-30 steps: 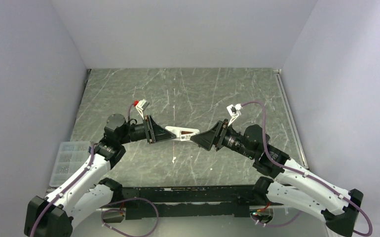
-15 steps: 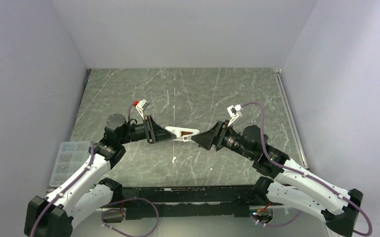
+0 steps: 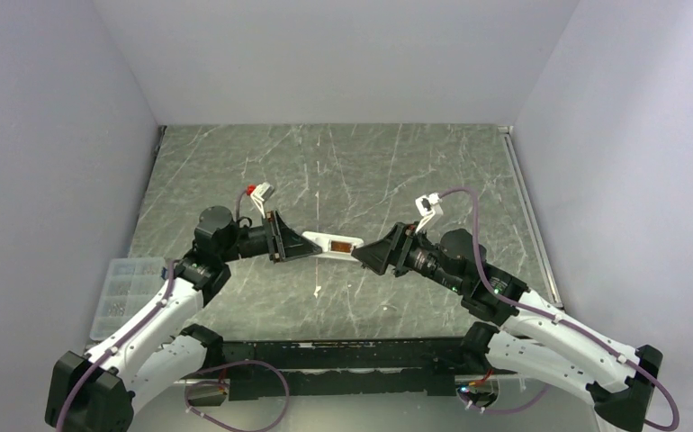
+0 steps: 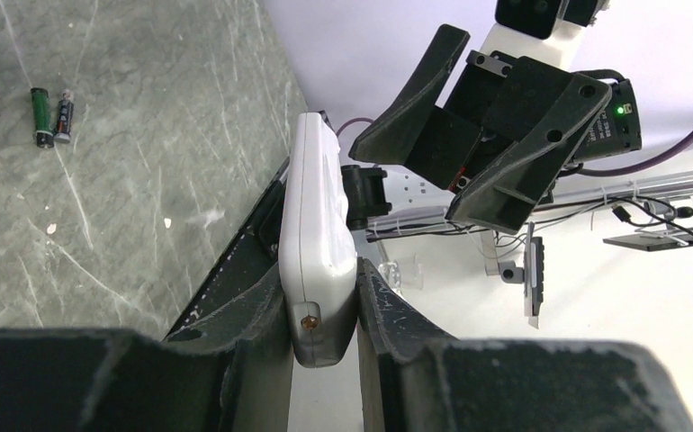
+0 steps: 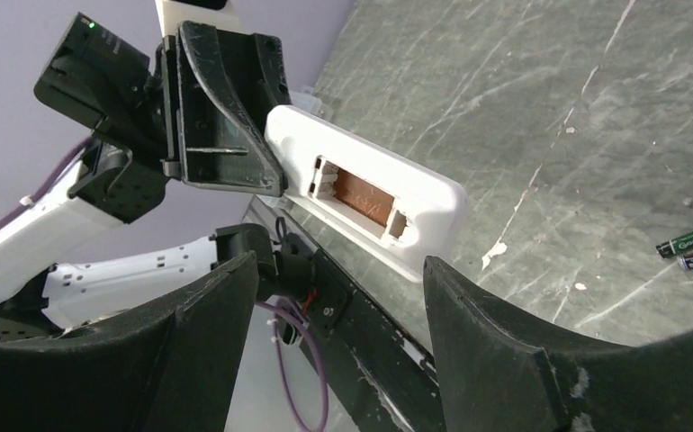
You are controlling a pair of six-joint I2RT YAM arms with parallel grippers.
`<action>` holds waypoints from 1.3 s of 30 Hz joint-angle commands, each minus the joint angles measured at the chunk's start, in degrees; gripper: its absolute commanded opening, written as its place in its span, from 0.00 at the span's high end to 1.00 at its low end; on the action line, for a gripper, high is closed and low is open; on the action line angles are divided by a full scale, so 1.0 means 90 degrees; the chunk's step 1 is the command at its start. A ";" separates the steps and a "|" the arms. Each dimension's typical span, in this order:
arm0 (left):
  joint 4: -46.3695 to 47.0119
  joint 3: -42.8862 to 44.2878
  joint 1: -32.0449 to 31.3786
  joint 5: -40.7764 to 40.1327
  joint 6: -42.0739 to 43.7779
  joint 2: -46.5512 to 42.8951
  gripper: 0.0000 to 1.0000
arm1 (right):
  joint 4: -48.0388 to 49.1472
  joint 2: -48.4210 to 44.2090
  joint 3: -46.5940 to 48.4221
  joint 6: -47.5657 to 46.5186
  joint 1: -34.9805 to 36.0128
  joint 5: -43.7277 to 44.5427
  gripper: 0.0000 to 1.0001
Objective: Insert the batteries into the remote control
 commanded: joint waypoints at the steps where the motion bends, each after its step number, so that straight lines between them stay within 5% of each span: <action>1: -0.0122 0.0325 -0.0025 -0.0025 0.0244 0.0024 1.00 | -0.0080 -0.0127 0.0049 -0.0133 0.0022 0.0133 0.30; 12: -0.1967 0.0976 -0.0026 -0.0529 0.1261 -0.0161 1.00 | -0.1275 -0.0431 0.0152 -0.0278 0.0024 0.0660 0.29; 19: -0.3043 0.1428 -0.0026 -0.0854 0.1870 -0.0188 1.00 | -0.3086 -0.0406 0.0558 -0.0302 0.0017 0.1355 0.29; 26: -0.3345 0.1561 -0.0026 -0.0887 0.2100 -0.0226 1.00 | -0.4791 -0.0329 0.0612 0.0274 0.0019 0.1672 0.26; 33: -0.3280 0.1521 -0.0026 -0.0758 0.2136 -0.0167 1.00 | -0.5287 -0.0300 0.0101 0.0634 0.0018 0.1446 0.26; 36: -0.3295 0.1509 -0.0026 -0.0719 0.2152 -0.0174 1.00 | -0.5168 -0.0011 -0.0231 0.0610 0.0018 0.1107 0.31; 39: -0.3350 0.1508 -0.0026 -0.0714 0.2207 -0.0212 1.00 | -0.4916 0.0338 -0.0555 0.0557 0.0025 0.0820 0.51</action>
